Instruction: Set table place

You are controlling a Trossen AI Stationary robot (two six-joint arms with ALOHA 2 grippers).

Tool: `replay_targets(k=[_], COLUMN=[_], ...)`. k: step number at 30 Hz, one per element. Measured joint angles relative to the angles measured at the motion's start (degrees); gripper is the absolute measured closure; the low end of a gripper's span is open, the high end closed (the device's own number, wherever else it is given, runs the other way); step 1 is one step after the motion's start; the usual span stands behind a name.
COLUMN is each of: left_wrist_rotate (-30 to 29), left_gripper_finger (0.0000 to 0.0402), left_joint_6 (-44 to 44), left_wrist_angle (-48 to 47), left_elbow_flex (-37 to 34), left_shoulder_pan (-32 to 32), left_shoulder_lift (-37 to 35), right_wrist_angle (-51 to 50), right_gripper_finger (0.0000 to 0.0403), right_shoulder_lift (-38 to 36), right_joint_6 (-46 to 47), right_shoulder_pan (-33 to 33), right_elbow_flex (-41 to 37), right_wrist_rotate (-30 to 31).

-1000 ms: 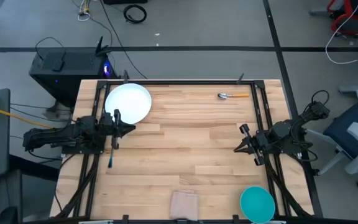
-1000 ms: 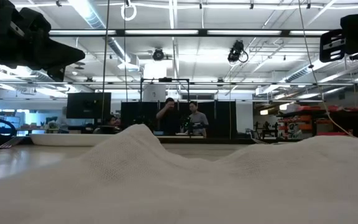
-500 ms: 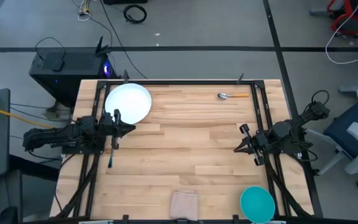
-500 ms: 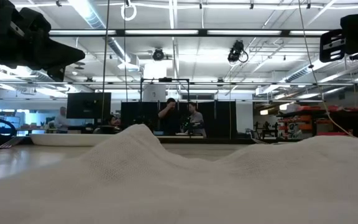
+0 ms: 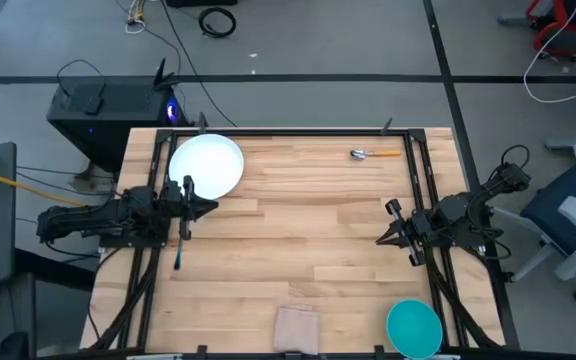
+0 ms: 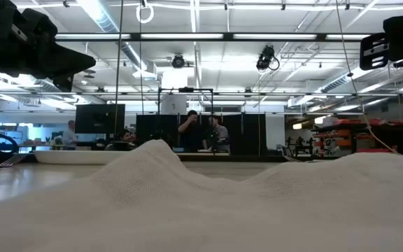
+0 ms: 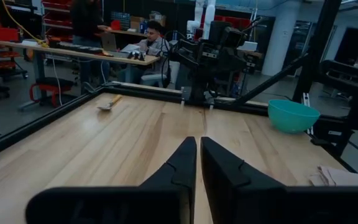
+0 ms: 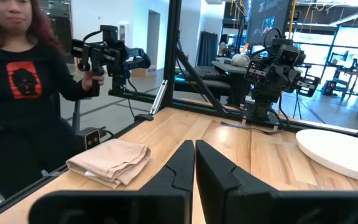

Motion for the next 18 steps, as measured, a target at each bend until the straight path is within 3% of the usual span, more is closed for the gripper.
replay_targets(k=[18], left_wrist_rotate=[-0.04], left_gripper_finger=[0.0374], left_joint_6=[-0.37], left_wrist_angle=[0.40], left_elbow_flex=[0.00], left_shoulder_pan=[0.06], left_shoulder_lift=[0.00], right_wrist_angle=[0.00], right_gripper_finger=[0.0380], right_shoulder_lift=[0.00], right_joint_6=[-0.02], right_shoulder_pan=[0.01], right_elbow_flex=[0.00], right_wrist_rotate=[0.00])
